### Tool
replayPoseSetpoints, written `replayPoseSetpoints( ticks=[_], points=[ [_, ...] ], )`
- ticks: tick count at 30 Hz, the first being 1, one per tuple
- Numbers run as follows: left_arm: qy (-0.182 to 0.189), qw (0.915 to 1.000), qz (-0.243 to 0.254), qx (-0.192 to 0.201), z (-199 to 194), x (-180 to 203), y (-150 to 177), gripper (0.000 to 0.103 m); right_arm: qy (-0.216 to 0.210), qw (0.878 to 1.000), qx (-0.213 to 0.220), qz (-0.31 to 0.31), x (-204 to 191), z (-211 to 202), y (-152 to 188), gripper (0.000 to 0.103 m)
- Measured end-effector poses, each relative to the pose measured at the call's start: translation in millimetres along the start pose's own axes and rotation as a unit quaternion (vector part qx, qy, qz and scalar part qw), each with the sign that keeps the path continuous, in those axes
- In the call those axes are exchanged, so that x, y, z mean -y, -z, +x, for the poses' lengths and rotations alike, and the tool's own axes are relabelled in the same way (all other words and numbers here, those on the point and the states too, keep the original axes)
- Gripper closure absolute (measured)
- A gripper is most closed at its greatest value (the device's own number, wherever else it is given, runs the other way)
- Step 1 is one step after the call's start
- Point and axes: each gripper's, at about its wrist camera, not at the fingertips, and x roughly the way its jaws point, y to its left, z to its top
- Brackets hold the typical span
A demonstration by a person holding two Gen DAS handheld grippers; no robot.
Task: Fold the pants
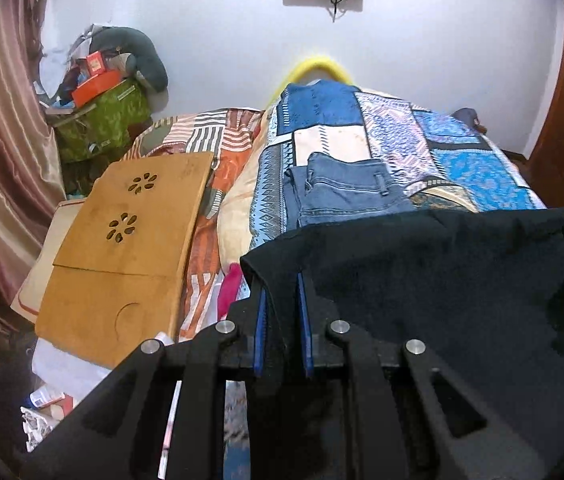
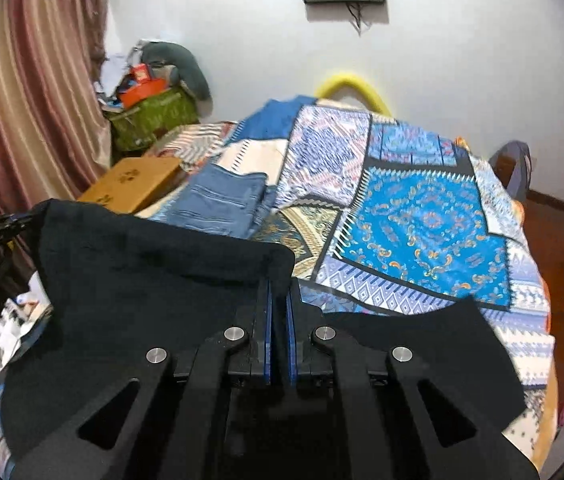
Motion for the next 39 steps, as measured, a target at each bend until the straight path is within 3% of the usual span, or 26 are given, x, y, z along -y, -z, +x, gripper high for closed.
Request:
replayPoseSetpoints(
  ticks=[14, 20, 30, 36, 39],
  points=[
    [0.0, 1.0, 0.01, -0.001, -84, -4, 90, 0.093, -0.044, 0.999, -0.017, -0.005, -50, -73, 81, 0.098],
    [0.0, 0.9994, -0.017, -0.031, -92, -14, 143, 0.095, -0.054, 0.998, -0.026, 0.005, -70, -89, 120, 0.098],
    [0.005, 0.9939, -0.051, -0.098, -66, -23, 212, 0.102, -0.056, 0.995, -0.074, 0.02, -80, -79, 162, 0.097],
    [-0.001, 0.9938, -0.05, -0.099, -72, -25, 210, 0.102, -0.045, 0.995, -0.092, 0.005, -84, -89, 168, 0.09],
    [-0.002, 0.9961, -0.043, -0.077, -86, -24, 194, 0.1, -0.038, 0.994, -0.101, 0.0, -79, -96, 166, 0.067]
  ],
)
